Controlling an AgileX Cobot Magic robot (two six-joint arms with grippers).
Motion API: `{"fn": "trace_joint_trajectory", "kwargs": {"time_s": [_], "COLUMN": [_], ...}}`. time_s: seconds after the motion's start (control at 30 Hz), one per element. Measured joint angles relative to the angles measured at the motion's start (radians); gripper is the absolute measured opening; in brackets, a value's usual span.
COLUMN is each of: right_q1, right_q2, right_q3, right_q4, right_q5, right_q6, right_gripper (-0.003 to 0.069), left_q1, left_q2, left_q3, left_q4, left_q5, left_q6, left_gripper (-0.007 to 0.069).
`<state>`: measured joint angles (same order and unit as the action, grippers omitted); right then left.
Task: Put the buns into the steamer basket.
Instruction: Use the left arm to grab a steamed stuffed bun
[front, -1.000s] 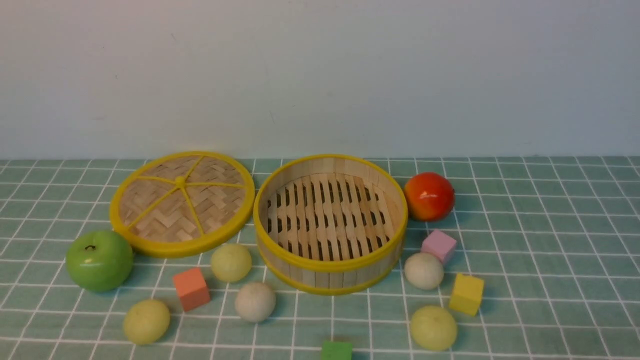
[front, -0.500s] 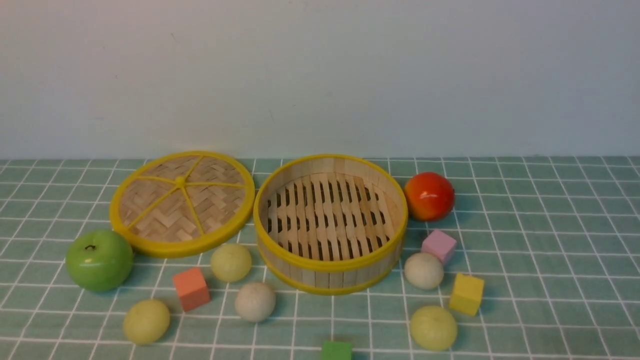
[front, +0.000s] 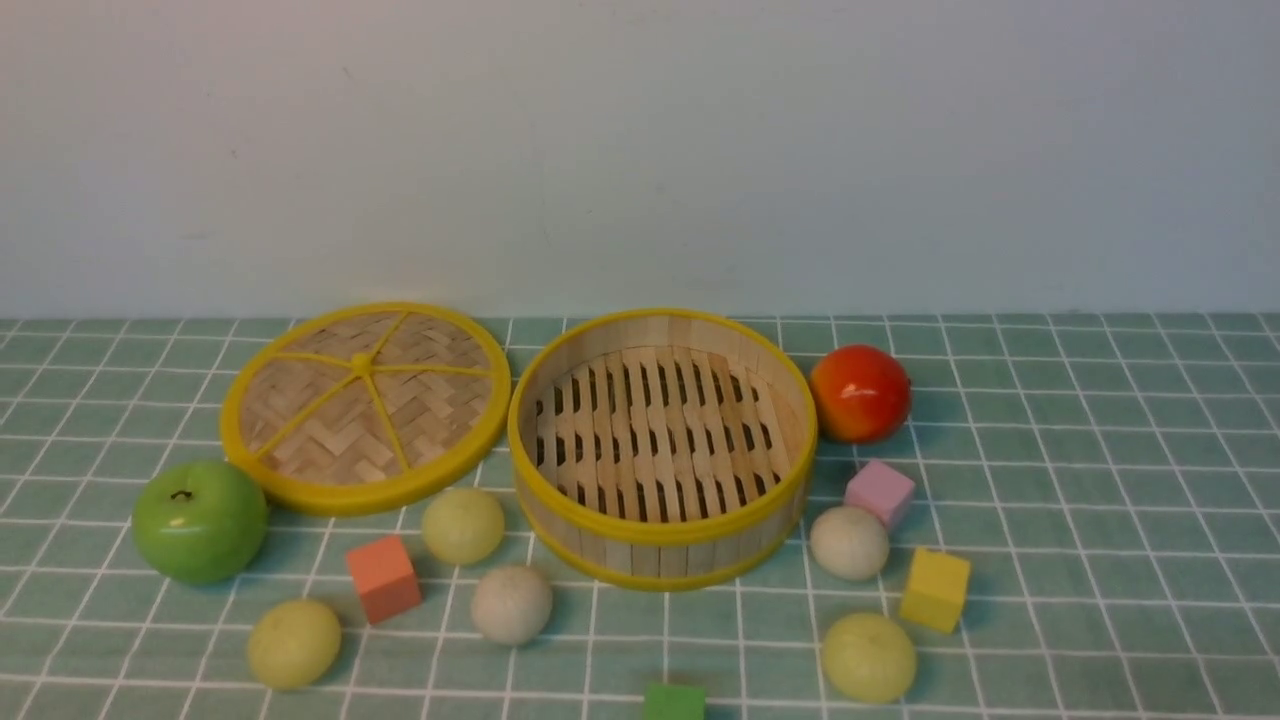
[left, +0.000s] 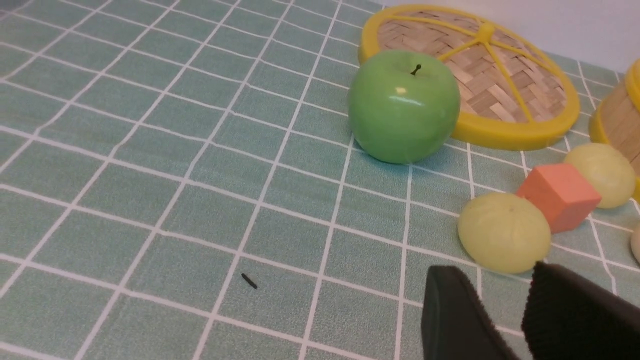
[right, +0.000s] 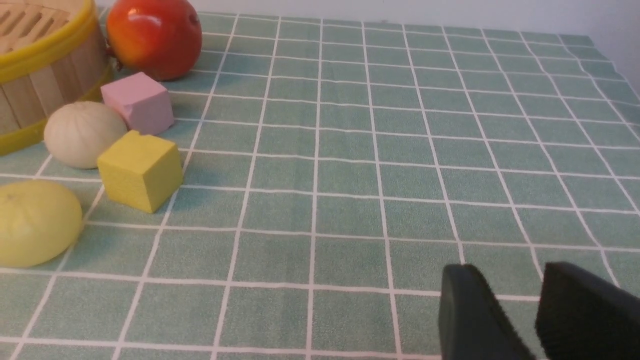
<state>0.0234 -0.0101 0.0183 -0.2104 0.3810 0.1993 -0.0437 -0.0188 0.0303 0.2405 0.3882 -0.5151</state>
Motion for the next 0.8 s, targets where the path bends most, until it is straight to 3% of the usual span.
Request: {"fn": "trace_joint_trajectory", "kwargs": {"time_s": [0.3, 0.8], "right_q1": [0.0, 0.0], "right_q2": [0.0, 0.0], "right_q3": [0.0, 0.0], "right_q4": [0.0, 0.0], "right_q5": [0.0, 0.0], "right_q6": [0.0, 0.0], "right_gripper": [0.0239, 0.0239], "left_q1": [0.0, 0.0], "left_q2": [0.0, 0.0], "left_q3": [0.0, 0.0], "left_q4": [0.004, -0.062], "left_q5": [-0.116, -0.599], "left_q6": [0.0, -0.043], "left_gripper": [0.0238, 0.0238]}}
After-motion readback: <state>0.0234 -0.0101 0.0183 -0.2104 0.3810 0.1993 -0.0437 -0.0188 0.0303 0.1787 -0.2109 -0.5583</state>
